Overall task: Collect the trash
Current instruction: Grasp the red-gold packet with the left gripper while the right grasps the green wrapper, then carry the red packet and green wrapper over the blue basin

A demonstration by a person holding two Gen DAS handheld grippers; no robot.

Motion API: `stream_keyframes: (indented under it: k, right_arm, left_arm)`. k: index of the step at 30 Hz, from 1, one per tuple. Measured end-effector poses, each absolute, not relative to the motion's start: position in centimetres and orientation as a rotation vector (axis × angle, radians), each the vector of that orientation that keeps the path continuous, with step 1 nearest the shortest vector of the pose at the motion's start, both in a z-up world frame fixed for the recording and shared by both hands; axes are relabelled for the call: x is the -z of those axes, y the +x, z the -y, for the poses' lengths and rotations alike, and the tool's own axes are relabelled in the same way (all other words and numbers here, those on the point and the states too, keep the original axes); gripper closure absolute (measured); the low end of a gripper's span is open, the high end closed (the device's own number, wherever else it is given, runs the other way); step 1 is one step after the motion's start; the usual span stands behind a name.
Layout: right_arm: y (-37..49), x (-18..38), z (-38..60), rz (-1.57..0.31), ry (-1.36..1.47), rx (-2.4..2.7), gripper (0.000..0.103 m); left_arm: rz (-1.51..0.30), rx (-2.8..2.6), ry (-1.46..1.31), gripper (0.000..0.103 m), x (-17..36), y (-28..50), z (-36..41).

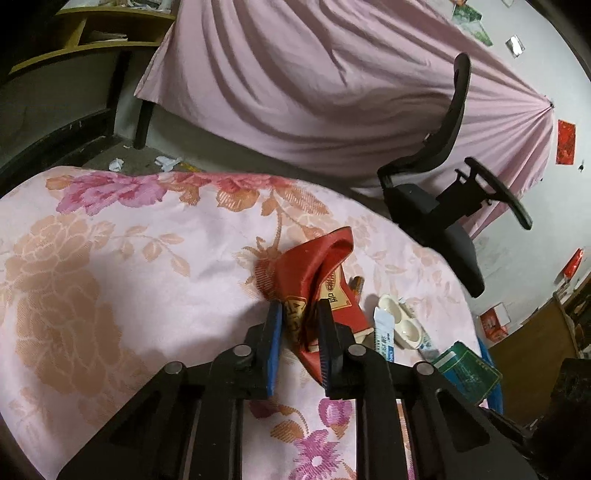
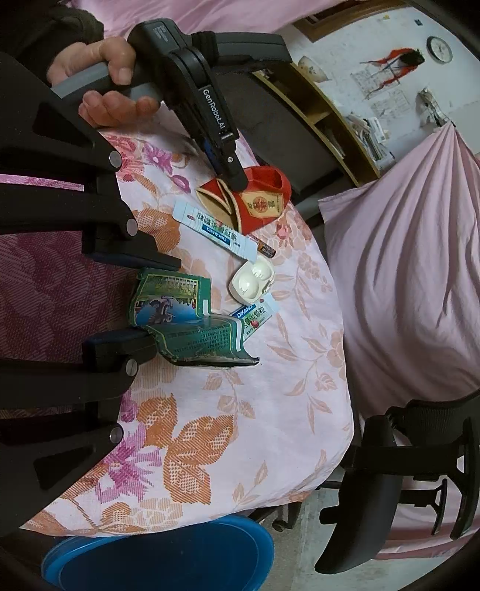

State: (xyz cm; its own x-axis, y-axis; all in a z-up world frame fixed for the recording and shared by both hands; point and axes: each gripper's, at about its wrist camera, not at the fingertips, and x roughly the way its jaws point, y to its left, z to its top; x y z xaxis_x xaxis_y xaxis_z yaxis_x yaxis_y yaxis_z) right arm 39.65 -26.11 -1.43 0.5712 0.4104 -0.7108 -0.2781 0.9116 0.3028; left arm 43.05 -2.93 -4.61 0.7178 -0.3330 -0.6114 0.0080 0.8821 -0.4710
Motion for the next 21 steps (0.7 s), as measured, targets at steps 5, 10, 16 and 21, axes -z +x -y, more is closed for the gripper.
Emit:
stream_keyframes:
  k: [5,10,16,21]
  right_arm:
    - [38.6,0.6,26.1,-0.823,0.149,-0.417,0.078]
    - [37.0,-0.8,26.4,-0.721,0.146,-0.444,0.078]
    - [34.5,-3.1,27.4,-0.541,0.135,-0.458,0.078]
    - [31.8,-5.4,28.7,-0.333,0.037,-0.401,0.078]
  left_arm:
    - [-0.686,0.195,-0.429,0.089,3.4,41.0,2.9]
    - [-0.568,0.192,-0.323,0.089,1.2,38.0,4.6]
    - [-0.416,0.203,-0.198,0.089,-1.6,34.1,7.7]
    - [-0.330,0.233,-0.148,0.089,-4.0,32.5,9.9]
